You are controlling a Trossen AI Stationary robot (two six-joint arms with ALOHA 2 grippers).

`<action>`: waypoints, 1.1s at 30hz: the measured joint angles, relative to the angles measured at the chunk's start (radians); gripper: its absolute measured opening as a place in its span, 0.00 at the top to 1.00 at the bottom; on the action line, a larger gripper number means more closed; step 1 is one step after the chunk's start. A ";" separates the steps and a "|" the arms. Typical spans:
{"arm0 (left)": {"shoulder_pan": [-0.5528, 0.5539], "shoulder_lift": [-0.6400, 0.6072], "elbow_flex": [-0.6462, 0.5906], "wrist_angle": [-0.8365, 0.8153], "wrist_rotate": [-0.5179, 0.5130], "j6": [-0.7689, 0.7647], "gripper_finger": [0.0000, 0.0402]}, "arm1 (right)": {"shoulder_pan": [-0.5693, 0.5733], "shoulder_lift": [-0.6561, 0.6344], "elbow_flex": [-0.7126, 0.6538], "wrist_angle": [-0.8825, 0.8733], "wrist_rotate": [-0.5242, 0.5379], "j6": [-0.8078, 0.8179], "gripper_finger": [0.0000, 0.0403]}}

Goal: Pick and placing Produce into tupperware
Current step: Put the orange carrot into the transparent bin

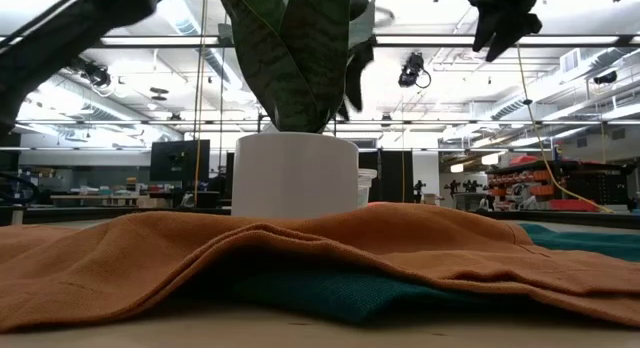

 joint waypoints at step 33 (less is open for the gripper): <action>-0.208 -0.080 0.000 1.240 -0.097 -0.250 0.98 | -0.153 0.000 0.000 -0.012 0.012 -0.105 0.49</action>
